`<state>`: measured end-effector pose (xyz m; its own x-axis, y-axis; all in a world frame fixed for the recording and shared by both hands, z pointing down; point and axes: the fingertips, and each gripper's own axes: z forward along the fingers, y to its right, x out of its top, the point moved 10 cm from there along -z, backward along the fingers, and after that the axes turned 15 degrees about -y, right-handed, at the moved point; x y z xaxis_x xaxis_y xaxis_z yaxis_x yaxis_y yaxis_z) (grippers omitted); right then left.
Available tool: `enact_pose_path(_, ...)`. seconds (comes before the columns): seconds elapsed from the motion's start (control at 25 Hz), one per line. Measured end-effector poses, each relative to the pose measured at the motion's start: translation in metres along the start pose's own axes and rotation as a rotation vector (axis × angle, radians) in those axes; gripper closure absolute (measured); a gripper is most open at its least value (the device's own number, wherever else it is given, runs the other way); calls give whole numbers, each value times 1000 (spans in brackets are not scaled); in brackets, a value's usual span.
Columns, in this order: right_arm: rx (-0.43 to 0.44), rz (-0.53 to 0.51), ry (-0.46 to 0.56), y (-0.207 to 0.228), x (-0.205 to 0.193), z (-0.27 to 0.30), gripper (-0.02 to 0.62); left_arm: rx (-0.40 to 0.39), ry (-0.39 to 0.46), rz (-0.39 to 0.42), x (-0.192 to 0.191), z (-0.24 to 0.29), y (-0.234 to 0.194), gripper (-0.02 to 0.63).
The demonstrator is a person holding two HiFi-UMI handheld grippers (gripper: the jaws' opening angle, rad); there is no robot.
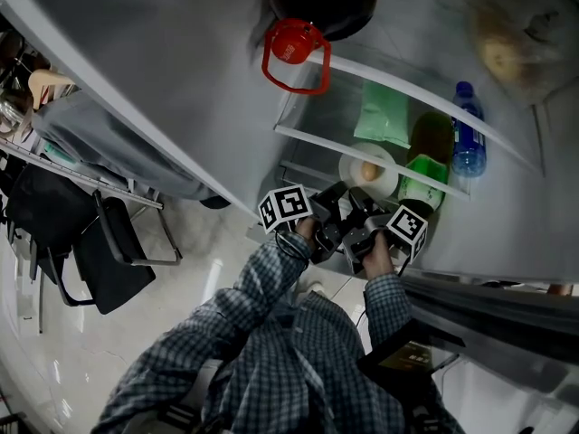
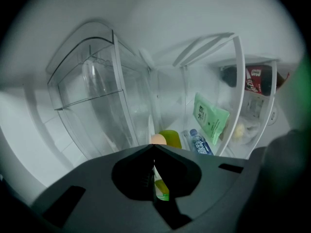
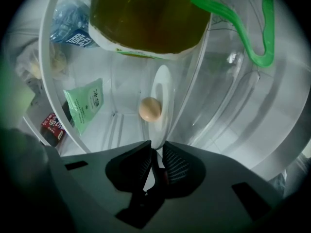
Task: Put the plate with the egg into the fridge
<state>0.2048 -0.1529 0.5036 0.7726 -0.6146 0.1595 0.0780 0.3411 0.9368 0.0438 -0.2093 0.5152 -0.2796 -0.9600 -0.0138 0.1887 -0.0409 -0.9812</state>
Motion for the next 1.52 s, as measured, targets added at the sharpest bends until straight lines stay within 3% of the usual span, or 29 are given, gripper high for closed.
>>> enact_pose_path(0.4, -35, -27, -65, 5, -4, -3, 543, -9, 8, -1, 2, -1, 1, 600)
enact_pose_path(1.0, 3, -61, -115, 3, -9, 4, 489, -5, 8, 12, 4, -6, 1, 600)
enact_pose_path(1.2, -7, -57, -122, 8, -12, -1, 489, -6, 8, 8, 4, -5, 1, 600)
enact_pose_path(1.48, -4, -134, -74, 16, -17, -23, 495, -17, 14, 8, 5, -4, 0, 600)
enact_pose_path(1.52, -11, -134, -64, 18, -16, -26, 537, -18, 14, 9, 5, -4, 0, 600)
